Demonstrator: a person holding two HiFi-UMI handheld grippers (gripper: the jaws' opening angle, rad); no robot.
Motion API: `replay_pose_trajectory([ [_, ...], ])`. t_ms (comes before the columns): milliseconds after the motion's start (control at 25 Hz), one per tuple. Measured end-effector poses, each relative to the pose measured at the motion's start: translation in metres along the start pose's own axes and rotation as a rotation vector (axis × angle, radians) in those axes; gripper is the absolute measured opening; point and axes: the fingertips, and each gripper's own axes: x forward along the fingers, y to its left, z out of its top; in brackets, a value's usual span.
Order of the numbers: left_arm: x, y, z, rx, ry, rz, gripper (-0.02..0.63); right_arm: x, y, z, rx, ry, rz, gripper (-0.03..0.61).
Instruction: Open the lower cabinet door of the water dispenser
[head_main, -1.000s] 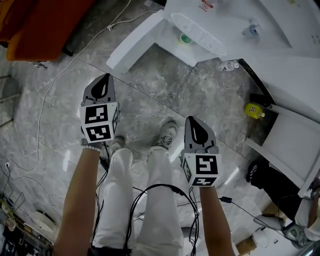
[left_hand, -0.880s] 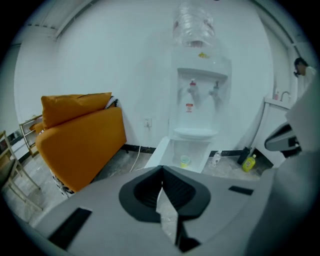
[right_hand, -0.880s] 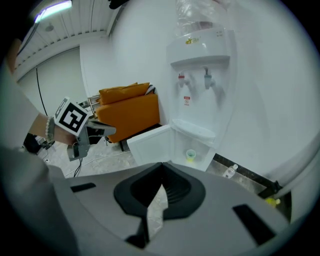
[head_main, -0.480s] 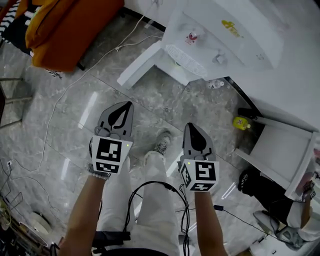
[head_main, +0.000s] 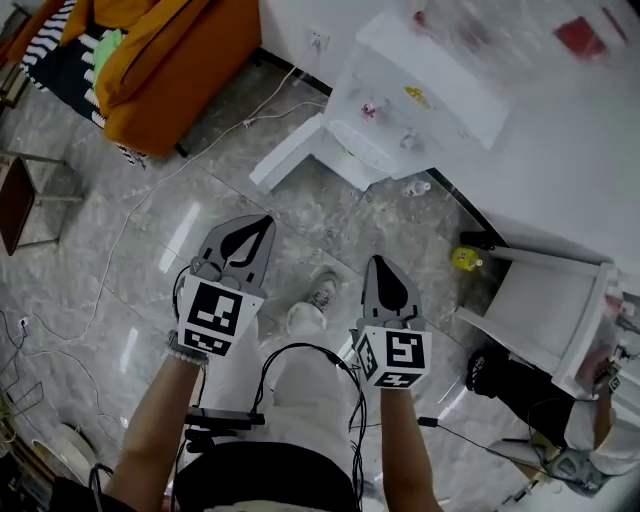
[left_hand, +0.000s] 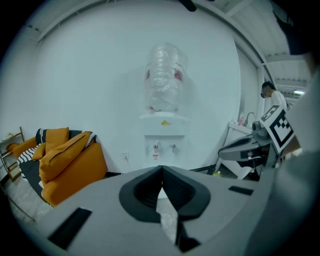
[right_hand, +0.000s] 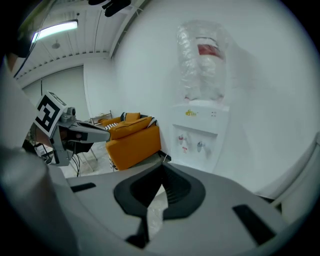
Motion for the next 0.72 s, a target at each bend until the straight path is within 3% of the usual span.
replay_pose_trajectory([
  [240,-0.042,-0.012,0.031,0.002,-0.035,-0.037,0.012,-0.039,0.002,0.042,-0.035,-0.07,-0.037,0.003],
  [720,-0.094,-0.024,0.079,0.039,-0.117,-0.083,0.012,-0.087,0.022,0.07,-0.045,-0.123,-0.06,0.004],
])
